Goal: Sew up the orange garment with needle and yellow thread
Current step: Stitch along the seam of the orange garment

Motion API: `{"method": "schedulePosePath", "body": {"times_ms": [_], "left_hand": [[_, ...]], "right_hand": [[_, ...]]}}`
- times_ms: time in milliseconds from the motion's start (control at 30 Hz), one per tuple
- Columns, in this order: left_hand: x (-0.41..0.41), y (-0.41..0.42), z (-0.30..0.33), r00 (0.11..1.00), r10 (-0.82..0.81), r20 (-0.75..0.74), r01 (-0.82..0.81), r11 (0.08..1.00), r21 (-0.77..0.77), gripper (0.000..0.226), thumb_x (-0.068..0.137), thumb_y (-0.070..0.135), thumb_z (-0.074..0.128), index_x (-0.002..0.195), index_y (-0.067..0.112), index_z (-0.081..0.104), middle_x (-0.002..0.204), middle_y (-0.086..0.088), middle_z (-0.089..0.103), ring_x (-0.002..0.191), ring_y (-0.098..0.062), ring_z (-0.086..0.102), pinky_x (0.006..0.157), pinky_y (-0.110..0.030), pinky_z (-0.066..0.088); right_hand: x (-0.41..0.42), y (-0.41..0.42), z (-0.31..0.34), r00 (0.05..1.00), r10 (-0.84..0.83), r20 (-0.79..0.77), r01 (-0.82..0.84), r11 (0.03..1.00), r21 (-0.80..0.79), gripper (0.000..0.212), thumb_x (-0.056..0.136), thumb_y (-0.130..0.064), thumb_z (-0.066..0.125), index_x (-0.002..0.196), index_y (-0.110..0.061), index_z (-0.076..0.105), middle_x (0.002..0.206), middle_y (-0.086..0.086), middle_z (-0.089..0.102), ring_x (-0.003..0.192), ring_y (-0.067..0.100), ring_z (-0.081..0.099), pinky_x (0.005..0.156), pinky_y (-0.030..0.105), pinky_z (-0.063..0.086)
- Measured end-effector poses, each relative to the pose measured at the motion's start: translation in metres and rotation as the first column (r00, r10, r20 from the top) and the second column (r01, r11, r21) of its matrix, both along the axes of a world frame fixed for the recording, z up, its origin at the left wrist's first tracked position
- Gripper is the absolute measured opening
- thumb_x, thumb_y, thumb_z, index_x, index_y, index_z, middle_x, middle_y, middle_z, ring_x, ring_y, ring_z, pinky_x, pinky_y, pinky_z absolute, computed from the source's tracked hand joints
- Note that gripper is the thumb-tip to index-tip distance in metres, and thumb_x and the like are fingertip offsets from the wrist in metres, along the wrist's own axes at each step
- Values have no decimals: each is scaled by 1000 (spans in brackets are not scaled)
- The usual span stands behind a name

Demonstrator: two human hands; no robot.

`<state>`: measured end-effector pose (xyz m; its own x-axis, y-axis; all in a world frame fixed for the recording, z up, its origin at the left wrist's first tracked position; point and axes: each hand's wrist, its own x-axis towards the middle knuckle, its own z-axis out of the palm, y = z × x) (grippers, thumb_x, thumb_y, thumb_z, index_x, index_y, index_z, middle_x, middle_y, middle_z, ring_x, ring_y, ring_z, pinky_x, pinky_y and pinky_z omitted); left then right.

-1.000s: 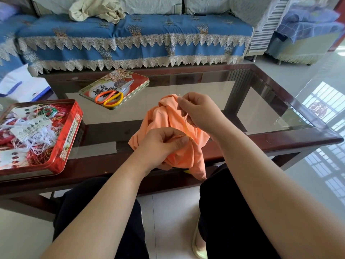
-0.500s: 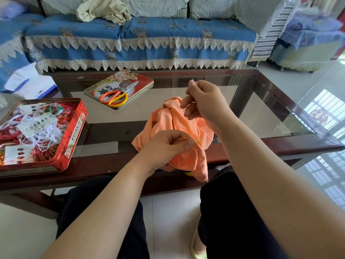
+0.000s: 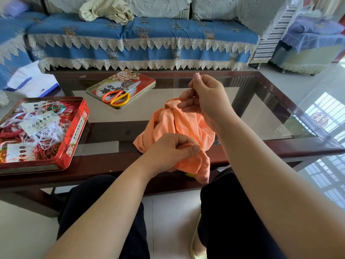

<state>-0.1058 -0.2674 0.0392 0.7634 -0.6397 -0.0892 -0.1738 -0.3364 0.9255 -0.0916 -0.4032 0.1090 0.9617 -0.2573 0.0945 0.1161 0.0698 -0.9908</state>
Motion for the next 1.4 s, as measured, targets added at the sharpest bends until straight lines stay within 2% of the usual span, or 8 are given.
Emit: {"method": "schedulePosePath", "body": {"times_ms": [233, 367, 600, 800, 900, 1067, 1167, 1400], "left_hand": [[-1, -1, -1, 993, -87, 85, 81, 994, 70, 40, 95, 39, 55, 80, 1, 59, 75, -17, 53, 62, -4, 48, 58, -12, 40], [-2, -1, 0, 990, -105, 91, 99, 992, 73, 41, 96, 35, 55, 75, 0, 55, 67, -9, 47, 59, -5, 45, 57, -14, 38], [0, 0, -5, 993, -100, 65, 98, 995, 36, 38, 94, 34, 58, 98, -3, 68, 95, -26, 62, 86, -25, 56, 72, -27, 51], [3, -2, -3, 992, 92, 80, -91, 996, -20, 29, 92, 33, 63, 93, 7, 73, 85, -13, 66, 66, 8, 53, 66, -3, 41], [6, 1, 0, 983, 182, 1, -181, 980, -81, 13, 92, 32, 62, 90, 22, 70, 83, 13, 66, 71, 18, 56, 60, 1, 42], [8, 4, -2, 971, 205, -123, -221, 966, -136, 21, 89, 38, 64, 104, 24, 66, 83, 12, 70, 75, -1, 67, 55, -18, 54], [11, 5, -4, 981, 191, -31, -193, 973, -124, 9, 92, 28, 63, 99, 25, 68, 78, 17, 73, 79, 2, 67, 64, -11, 50], [11, 9, -2, 971, 226, 82, -224, 974, -41, 12, 86, 39, 67, 96, 32, 69, 80, 18, 72, 79, 9, 65, 65, -5, 48]], "right_hand": [[1, 8, 5, 994, 44, 102, -44, 999, -5, 28, 105, -23, 34, 87, -7, 48, 63, 8, 67, 54, 22, 68, 47, 27, 54], [-1, 14, 2, 986, 67, 155, -64, 998, -23, 27, 105, -21, 35, 86, -7, 48, 64, 8, 67, 54, 21, 68, 48, 27, 55], [-7, 2, 13, 973, -29, 227, 13, 997, 71, 27, 105, -21, 36, 86, -7, 49, 61, 5, 65, 47, 16, 62, 45, 25, 51], [-33, 3, 5, 982, 184, -52, -166, 953, 253, 23, 102, -22, 45, 87, -9, 55, 59, -1, 52, 47, 9, 48, 45, 17, 42], [-57, -2, -9, 968, 228, -102, -187, 934, 305, 17, 99, -16, 49, 90, -7, 61, 59, -1, 50, 47, 7, 45, 44, 15, 41], [-82, -8, -47, 986, 65, -156, -56, 996, 63, 20, 84, -23, 66, 89, -4, 69, 77, 5, 67, 51, 12, 56, 47, 19, 45], [-86, -7, -63, 983, -4, -182, -19, 992, -123, 19, 80, -25, 71, 83, -6, 71, 99, -1, 71, 55, 17, 65, 50, 25, 51], [-83, -9, -74, 988, -98, -118, 55, 947, -318, 7, 88, -18, 68, 89, -11, 71, 66, 4, 72, 66, 24, 70, 66, 31, 59]]}}
